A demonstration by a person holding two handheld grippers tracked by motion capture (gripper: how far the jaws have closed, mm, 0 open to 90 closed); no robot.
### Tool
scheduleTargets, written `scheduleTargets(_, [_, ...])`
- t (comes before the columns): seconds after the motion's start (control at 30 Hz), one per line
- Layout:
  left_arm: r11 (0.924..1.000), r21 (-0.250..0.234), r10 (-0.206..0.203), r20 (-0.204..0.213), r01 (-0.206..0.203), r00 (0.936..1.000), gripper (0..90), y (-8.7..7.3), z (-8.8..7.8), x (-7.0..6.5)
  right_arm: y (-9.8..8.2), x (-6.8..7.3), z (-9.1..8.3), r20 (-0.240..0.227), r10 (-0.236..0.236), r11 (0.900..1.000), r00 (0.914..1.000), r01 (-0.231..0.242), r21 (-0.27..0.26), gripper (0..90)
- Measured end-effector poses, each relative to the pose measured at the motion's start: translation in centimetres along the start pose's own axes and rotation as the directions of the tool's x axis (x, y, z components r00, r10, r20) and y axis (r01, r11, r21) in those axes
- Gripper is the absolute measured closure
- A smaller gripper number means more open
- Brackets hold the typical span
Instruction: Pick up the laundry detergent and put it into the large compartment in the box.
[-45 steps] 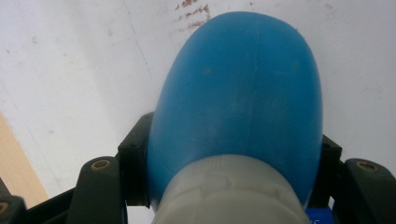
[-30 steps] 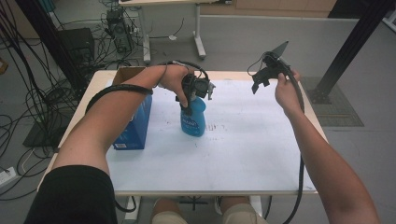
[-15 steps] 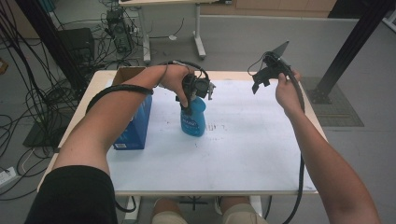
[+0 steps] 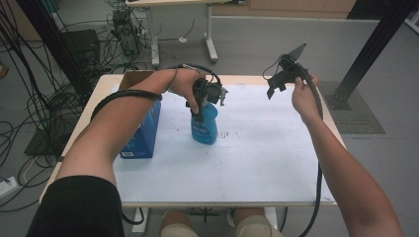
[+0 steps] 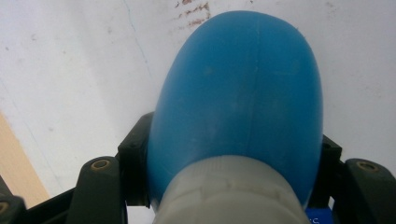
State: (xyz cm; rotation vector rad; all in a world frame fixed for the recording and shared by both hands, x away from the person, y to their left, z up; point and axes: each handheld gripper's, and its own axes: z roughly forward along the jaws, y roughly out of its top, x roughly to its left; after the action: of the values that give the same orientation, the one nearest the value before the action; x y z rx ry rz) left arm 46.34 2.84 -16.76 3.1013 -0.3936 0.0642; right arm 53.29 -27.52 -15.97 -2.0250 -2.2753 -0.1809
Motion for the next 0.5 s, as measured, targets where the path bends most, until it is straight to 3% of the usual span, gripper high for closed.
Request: scheduleTargets(0.5, [0.9996,-0.005,-0.026,0.003,0.026,0.9997,36.8,0.02,-0.04,0.01,0.18,0.28,0.20,0.007,-0.003,1.000,1.0000,0.003,0.004,3.7])
